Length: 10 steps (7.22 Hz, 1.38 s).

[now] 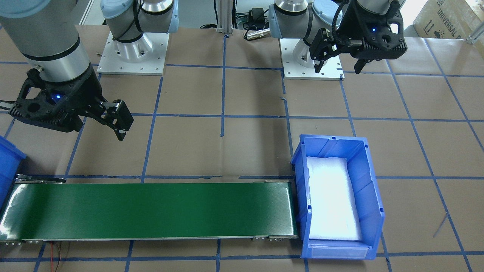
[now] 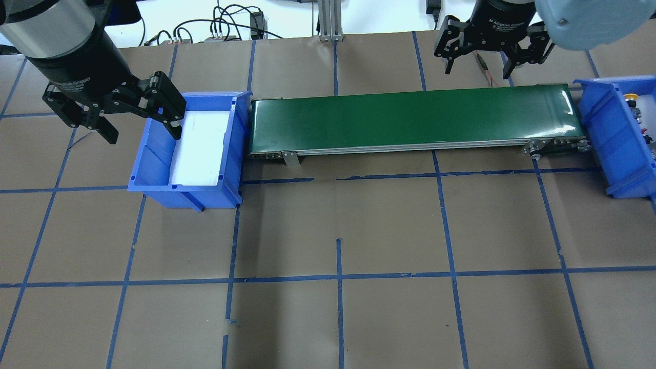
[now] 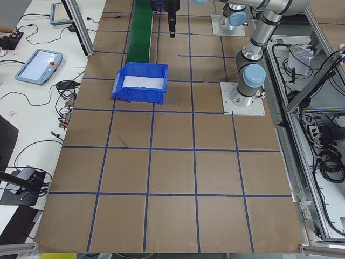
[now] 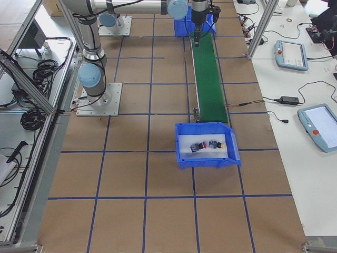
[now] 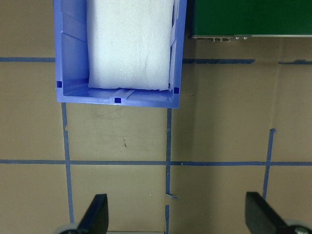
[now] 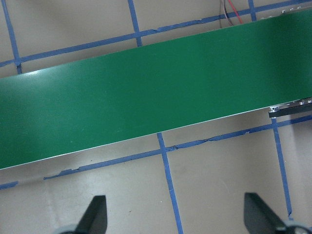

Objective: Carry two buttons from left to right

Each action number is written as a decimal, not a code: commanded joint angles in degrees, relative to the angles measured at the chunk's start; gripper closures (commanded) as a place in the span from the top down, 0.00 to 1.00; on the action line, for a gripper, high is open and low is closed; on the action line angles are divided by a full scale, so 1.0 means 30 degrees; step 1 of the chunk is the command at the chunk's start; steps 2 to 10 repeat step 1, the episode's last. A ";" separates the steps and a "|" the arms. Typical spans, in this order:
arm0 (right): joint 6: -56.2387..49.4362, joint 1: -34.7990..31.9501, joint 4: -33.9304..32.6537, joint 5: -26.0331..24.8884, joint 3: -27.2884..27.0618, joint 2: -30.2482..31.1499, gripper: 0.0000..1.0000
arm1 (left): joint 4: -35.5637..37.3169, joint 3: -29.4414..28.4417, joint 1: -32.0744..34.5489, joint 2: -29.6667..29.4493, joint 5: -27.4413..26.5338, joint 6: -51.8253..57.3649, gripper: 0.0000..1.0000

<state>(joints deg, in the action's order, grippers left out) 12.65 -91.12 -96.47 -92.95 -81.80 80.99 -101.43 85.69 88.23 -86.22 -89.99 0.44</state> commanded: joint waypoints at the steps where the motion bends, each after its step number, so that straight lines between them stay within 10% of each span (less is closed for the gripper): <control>1: 0.0003 -0.0008 0.0105 -0.0015 -0.0010 0.0132 1.00 | 0.0001 0.0001 -0.0026 -0.0001 -0.0004 0.0030 1.00; 10: 0.0003 -0.0008 0.0105 -0.0015 -0.0010 0.0132 1.00 | 0.0001 0.0001 -0.0026 -0.0001 -0.0004 0.0030 1.00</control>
